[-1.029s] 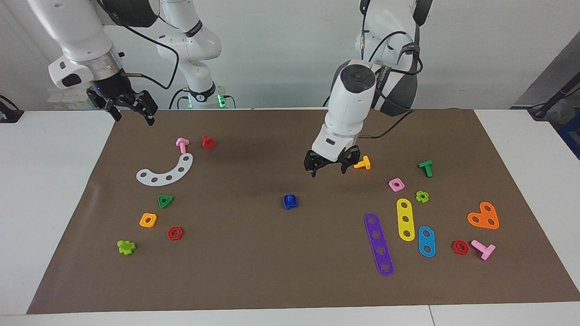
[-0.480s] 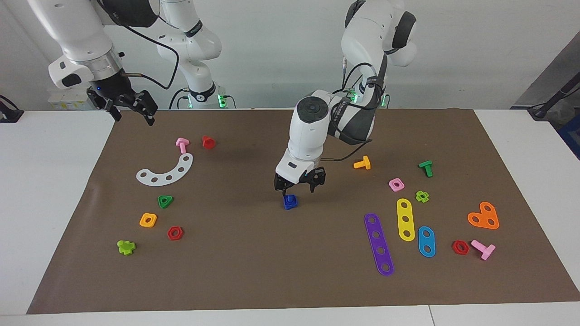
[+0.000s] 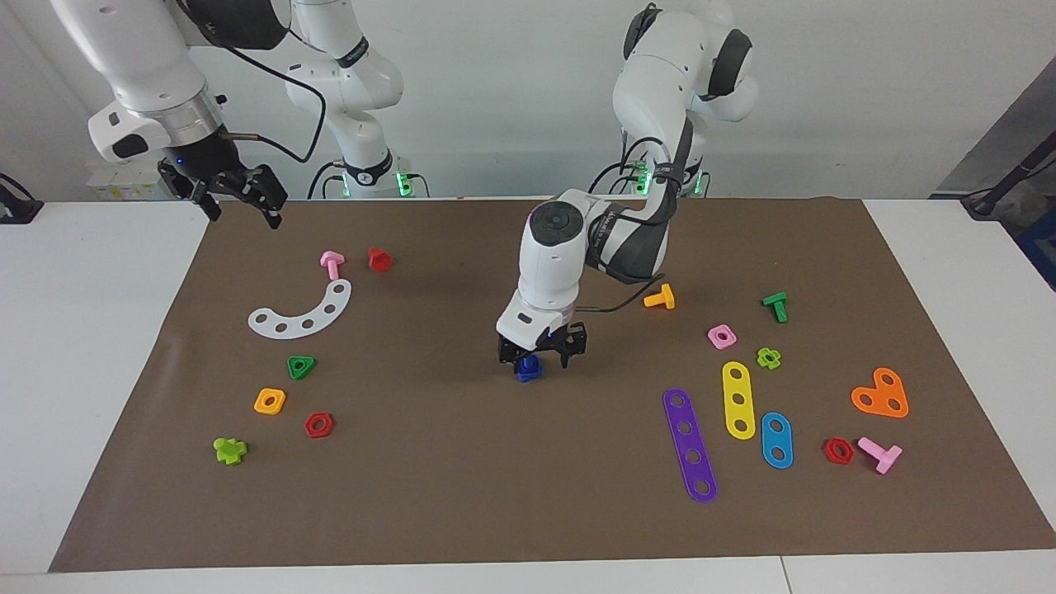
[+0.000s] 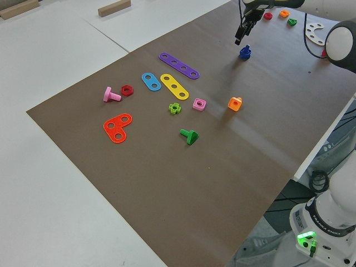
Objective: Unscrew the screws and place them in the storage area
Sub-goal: 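Move the left gripper over the blue nut on the central bolt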
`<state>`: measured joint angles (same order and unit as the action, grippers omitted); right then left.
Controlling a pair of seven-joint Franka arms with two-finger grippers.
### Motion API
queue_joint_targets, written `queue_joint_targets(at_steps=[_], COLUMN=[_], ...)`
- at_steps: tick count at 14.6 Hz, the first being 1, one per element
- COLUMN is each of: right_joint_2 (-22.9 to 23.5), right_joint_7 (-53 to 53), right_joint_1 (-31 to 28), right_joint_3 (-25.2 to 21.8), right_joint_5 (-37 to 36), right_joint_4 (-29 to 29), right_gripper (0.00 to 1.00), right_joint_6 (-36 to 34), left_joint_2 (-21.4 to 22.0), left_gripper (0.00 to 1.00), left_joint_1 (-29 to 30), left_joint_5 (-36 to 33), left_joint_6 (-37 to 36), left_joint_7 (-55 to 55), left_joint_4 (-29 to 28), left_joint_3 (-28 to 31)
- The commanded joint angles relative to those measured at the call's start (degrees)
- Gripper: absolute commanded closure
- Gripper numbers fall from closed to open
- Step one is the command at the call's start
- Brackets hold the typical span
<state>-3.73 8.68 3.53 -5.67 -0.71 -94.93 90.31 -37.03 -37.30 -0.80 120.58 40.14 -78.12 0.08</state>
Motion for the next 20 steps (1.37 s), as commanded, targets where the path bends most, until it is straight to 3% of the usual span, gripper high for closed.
queue_joint_targets(at_steps=[1,20], right_joint_2=[-1.1,-1.1], right_joint_7=[-1.65,-1.65], right_joint_1=[-0.27,-0.36], right_joint_3=[0.22,0.22], right_joint_5=[0.09,0.09], right_joint_4=[-0.96,-0.96], right_gripper=[0.0,0.0], right_joint_6=[-0.4,-0.4], left_joint_2=[-1.03,-0.86], left_gripper=[0.09,0.18], left_joint_1=[-1.1,-2.86], left_joint_5=[-1.4,-1.84], left_joint_6=[3.51,4.14], left_joint_7=[0.47,-4.28], left_joint_4=[-0.45,-4.05], left_joint_3=[0.8,0.36])
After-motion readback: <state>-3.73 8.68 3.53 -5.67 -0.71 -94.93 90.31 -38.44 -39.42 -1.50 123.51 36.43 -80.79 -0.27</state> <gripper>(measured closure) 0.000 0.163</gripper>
